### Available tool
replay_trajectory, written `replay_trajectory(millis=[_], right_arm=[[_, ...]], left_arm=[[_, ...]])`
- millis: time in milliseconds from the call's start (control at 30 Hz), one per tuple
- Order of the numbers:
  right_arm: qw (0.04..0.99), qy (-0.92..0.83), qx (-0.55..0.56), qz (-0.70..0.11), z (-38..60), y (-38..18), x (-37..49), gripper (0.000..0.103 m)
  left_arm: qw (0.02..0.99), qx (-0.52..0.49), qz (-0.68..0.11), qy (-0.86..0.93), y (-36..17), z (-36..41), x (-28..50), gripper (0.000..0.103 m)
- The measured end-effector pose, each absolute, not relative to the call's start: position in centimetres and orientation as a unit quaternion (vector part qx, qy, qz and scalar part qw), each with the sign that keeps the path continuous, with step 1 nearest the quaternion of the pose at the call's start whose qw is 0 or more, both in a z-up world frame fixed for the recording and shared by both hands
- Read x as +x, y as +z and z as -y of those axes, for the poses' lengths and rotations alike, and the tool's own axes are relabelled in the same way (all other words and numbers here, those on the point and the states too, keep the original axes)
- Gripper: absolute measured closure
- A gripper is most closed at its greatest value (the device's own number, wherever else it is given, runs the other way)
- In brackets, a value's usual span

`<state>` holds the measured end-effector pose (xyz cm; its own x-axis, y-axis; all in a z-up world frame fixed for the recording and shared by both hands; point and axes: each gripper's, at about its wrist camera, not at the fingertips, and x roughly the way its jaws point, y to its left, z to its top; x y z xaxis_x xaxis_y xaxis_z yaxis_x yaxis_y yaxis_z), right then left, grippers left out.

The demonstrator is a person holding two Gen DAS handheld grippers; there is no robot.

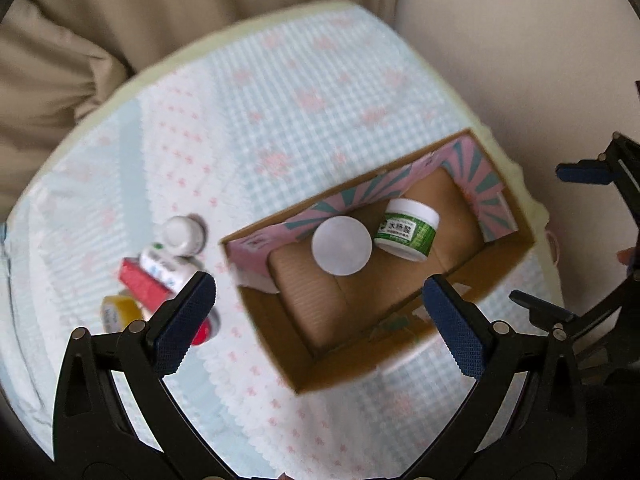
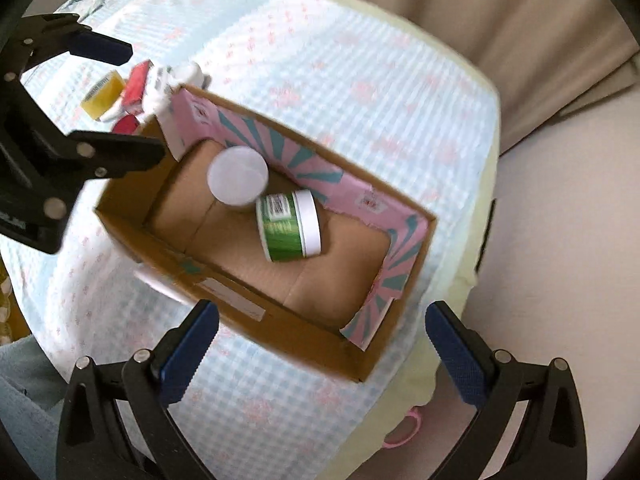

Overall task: Organize rigid objects
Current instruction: 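Open both tools to drop the lid and jar into the box, then move both tools back toward the remaining items on the bed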

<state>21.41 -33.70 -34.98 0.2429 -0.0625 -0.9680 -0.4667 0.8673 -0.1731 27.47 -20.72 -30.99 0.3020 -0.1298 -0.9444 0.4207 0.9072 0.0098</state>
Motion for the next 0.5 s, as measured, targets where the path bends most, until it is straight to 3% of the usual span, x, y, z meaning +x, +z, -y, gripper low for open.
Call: replay_trajectory(millis=[267, 500], right_arm=[[0.794, 0.119, -0.18, -0.569, 30.2, -28.1, 19.9, 0.0], [0.835, 0.102, -0.119, -0.528, 24.8, -22.1, 17.5, 0.0]], left_arm=[[0.839, 0.114, -0.514, -0.139, -24.4, 13.6, 23.0, 0.0], [0.853, 0.082, -0.499, -0.128, -22.2, 3.9, 19.1, 0.0]])
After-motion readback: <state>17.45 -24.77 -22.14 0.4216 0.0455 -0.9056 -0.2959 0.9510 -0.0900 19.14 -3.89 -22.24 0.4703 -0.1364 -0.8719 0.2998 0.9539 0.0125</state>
